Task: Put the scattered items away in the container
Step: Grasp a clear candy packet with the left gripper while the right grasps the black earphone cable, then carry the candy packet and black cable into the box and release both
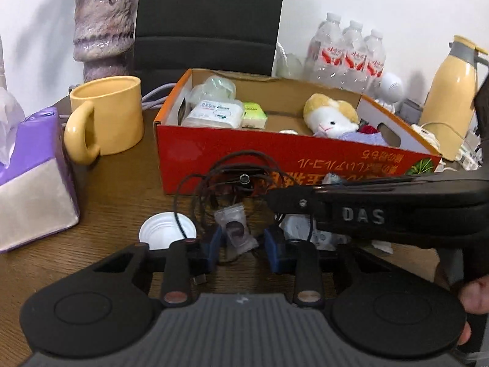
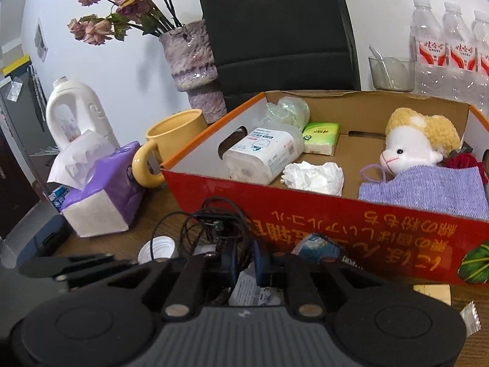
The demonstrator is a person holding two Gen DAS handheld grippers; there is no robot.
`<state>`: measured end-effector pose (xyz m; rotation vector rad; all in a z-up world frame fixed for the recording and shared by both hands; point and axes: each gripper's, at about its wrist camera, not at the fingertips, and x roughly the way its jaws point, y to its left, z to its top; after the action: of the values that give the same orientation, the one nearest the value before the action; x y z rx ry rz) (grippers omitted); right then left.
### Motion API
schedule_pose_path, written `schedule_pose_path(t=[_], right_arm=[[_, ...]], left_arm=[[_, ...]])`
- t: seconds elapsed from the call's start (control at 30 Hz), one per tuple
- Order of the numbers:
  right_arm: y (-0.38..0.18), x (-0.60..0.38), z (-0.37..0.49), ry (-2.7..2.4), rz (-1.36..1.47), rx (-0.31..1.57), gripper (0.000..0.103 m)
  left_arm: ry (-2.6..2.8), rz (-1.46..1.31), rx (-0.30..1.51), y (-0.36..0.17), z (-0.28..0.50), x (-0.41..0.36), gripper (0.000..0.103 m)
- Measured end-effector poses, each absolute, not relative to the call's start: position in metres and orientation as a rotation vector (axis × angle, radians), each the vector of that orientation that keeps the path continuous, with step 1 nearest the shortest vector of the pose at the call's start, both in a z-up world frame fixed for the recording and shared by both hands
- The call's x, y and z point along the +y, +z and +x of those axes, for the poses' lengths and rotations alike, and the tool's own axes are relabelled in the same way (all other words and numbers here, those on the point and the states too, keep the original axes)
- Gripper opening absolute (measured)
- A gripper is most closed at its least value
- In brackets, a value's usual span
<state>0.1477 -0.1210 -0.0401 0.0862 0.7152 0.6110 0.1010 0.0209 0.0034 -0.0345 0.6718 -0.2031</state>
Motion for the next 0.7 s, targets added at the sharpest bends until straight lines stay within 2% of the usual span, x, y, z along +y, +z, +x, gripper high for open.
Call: schedule_pose_path(t=[0.07,0.13,0.37,0.53,0.7], right_arm=[[-0.041,-0.124,0.147,0.617,0.096,0.715,0.011],[-0.042,-0.127,0.148,0.616,0.109,0.716,0.011],[-0.035,-0.130,0.139,0.615,0.126,0.666,0.003],[0.001,-0.108,0.102,0.679,-0.078,0.534,0.001],[0.049,-0.107,0.061,0.682,-0.139,0.411,0.001]], left_arm=[[-0.194,-0.034,0.671,0.003,0.099,0.023,0.019],[-0.192,-0.058,0.666,0.004,0.095,0.027,0.016],[-0.215,-0.103,0.534,0.042,0.045,0.043,0.014],[-0.164,-0.175,0.443,0.078,0.010,0.076,0.013],[-0.185,-0.292,0.364,0.110,-0.021,0.109,0.013]])
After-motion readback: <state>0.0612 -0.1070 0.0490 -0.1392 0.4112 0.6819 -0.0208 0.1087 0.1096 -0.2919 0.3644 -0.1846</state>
